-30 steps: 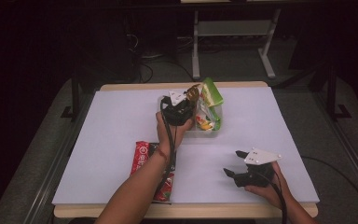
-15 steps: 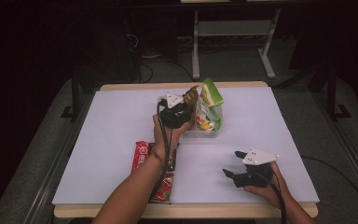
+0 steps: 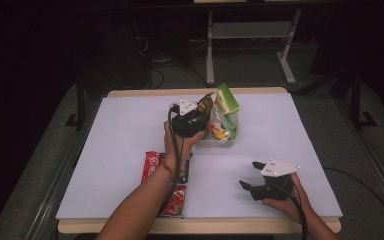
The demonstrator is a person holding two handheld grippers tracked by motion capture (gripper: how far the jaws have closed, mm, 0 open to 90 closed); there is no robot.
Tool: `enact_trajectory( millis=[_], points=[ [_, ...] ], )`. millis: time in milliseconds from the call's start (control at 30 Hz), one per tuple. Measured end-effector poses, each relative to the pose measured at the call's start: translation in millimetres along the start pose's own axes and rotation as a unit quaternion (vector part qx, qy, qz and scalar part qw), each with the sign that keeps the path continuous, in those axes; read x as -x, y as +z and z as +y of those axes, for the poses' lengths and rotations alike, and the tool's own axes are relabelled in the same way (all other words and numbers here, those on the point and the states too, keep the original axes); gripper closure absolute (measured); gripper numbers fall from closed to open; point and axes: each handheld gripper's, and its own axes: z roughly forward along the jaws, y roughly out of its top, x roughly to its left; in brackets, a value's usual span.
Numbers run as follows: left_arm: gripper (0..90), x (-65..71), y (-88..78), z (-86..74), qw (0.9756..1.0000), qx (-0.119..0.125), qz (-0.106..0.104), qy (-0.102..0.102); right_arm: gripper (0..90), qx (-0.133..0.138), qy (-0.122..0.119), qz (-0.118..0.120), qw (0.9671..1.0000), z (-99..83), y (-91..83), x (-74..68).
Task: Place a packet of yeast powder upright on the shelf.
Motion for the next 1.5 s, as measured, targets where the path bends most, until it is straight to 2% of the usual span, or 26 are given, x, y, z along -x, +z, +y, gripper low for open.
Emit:
enact_trajectory(
  millis=[267, 367, 667, 867, 1133, 1233, 1500],
  points=[
    [59.6, -2.9, -6.4, 3.6, 0.9999, 0.007, -0.007, -0.003, 21.9, -0.001, -0.001, -0.001, 1.0, -0.3, 0.3, -0.1],
    [58.8, -3.8, -9.2, 4.6, 0.9998, 0.008, -0.016, -0.003, 21.9, -0.001, -0.001, -0.001, 1.0, -0.4, 0.2, 0.0],
    [53.8, -4.3, -27.7, 8.8, 0.9985, 0.019, -0.04, 0.033, 22.1, -0.002, 0.0, -0.002, 1.0, -0.3, 0.2, -0.1],
    [48.4, -6.5, -41.7, 10.9, 0.9976, 0.025, -0.05, 0.04, 22.1, -0.002, 0.001, -0.002, 1.0, 0.3, 0.3, 0.0],
    [40.1, -13.8, -63.4, 5.6, 0.995, 0.021, -0.067, 0.071, 22.1, 0.0, 0.01, -0.004, 0.9999, 0.3, 0.6, 3.3],
    [38.3, -17.1, -71.6, 3.3, 0.9936, 0.019, -0.069, 0.088, 22.2, -0.001, 0.009, -0.005, 0.9999, 1.0, 1.9, 4.4],
    [32.1, -25.8, -96.7, -8.1, 0.9896, 0.012, -0.086, 0.114, 22.3, -0.005, 0.009, -0.007, 0.9999, 0.8, 4.0, 5.0]
  ],
)
